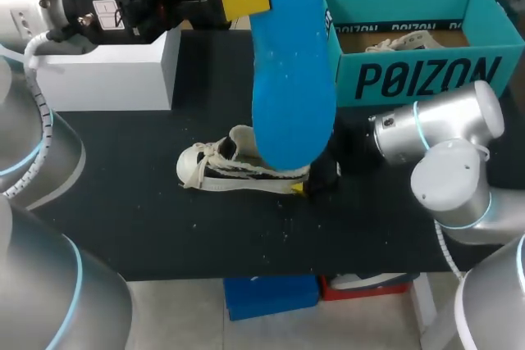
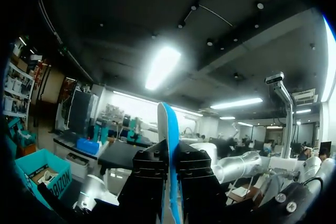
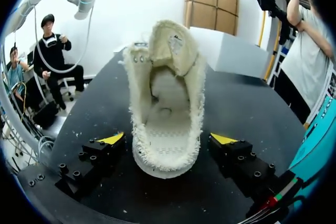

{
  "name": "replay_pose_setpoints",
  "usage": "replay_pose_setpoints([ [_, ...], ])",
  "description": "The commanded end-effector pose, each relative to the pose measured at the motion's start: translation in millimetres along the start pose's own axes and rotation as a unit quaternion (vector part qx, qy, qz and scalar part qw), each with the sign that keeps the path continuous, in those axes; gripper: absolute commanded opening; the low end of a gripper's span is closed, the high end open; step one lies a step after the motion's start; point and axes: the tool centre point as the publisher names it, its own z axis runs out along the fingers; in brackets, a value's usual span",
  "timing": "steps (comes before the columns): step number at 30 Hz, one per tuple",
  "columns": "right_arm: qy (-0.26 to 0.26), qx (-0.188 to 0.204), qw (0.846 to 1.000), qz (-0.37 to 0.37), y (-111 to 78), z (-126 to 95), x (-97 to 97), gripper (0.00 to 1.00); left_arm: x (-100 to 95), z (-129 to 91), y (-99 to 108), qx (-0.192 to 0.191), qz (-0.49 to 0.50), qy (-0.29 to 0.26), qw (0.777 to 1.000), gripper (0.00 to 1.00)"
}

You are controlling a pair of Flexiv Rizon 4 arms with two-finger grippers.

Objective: Take the shoe out of the shoebox, open the shoe tongue, remove and reinsert the insole, then place the shoe into the shoebox

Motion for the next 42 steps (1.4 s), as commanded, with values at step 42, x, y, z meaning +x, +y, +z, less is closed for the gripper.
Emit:
replay_pose_setpoints([
  [42,0.029,0.458,0.887,-0.048,27.3,-19,1.4,1.0,-1.2,2,0,0.0,0.0,-0.001,1.0,0.0],
])
